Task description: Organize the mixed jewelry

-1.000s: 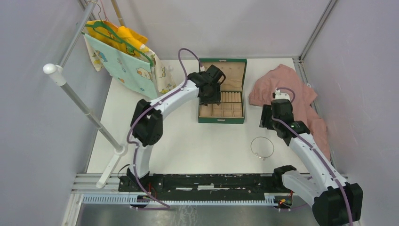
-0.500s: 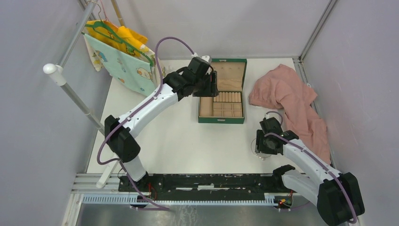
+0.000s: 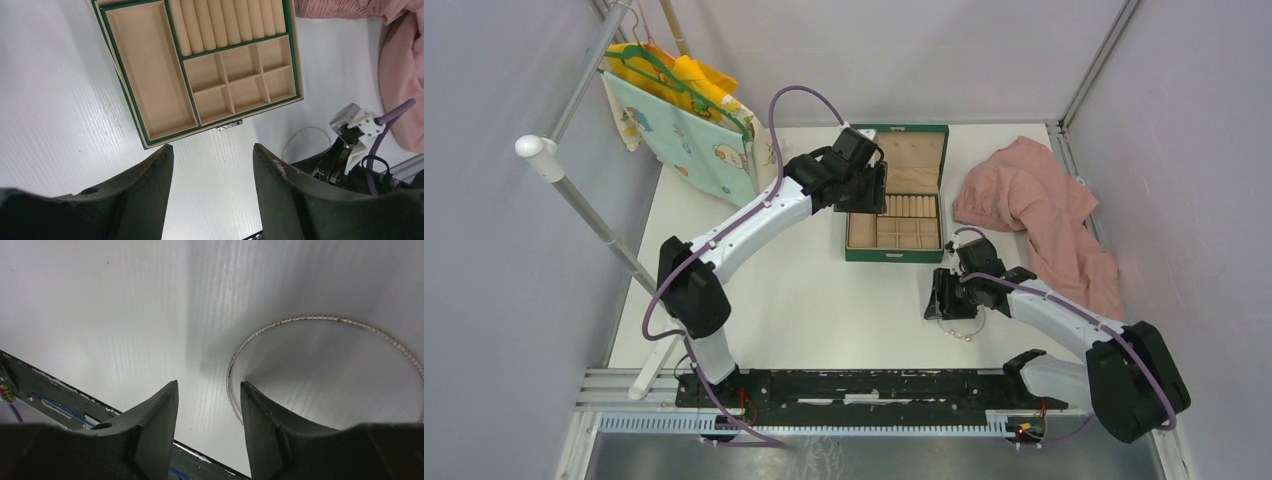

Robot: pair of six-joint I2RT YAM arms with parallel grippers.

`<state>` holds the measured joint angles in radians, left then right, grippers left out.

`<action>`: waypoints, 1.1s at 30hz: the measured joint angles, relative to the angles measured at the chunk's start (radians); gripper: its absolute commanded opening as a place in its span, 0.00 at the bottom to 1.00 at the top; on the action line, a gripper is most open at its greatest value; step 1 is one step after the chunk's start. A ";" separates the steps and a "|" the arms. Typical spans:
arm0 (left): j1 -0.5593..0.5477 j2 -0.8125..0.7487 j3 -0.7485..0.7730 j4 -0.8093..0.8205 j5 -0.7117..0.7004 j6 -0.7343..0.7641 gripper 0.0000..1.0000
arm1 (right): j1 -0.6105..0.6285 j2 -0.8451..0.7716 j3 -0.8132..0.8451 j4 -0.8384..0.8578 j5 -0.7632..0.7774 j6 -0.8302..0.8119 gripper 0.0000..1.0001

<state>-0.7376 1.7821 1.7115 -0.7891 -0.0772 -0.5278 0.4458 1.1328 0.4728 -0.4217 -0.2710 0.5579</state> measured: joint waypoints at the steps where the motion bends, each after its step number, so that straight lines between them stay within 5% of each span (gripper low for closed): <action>1: 0.000 0.000 0.000 -0.001 -0.001 0.004 0.65 | 0.004 0.029 0.021 -0.003 -0.022 -0.013 0.55; 9: 0.000 -0.001 -0.006 -0.017 -0.034 0.013 0.65 | 0.010 0.002 0.170 -0.137 0.207 -0.092 0.64; 18: 0.000 -0.001 -0.018 -0.019 -0.034 0.013 0.65 | 0.010 -0.125 0.096 -0.359 0.449 0.066 0.57; 28: 0.000 -0.001 -0.021 -0.017 -0.018 0.014 0.64 | -0.004 -0.134 -0.011 -0.328 0.423 0.273 0.35; 31: 0.000 -0.001 -0.033 -0.016 -0.018 0.014 0.64 | -0.007 -0.130 -0.013 -0.299 0.402 0.307 0.15; 32: 0.000 -0.001 -0.038 -0.016 -0.018 0.014 0.64 | -0.008 -0.126 -0.014 -0.288 0.397 0.313 0.01; 33: 0.000 -0.001 -0.045 -0.015 -0.018 0.014 0.65 | -0.008 -0.117 -0.016 -0.272 0.392 0.324 0.00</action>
<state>-0.7376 1.7813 1.6661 -0.8043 -0.0952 -0.5140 0.4374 1.0157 0.4564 -0.6941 0.1211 0.8818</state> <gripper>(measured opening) 0.645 0.183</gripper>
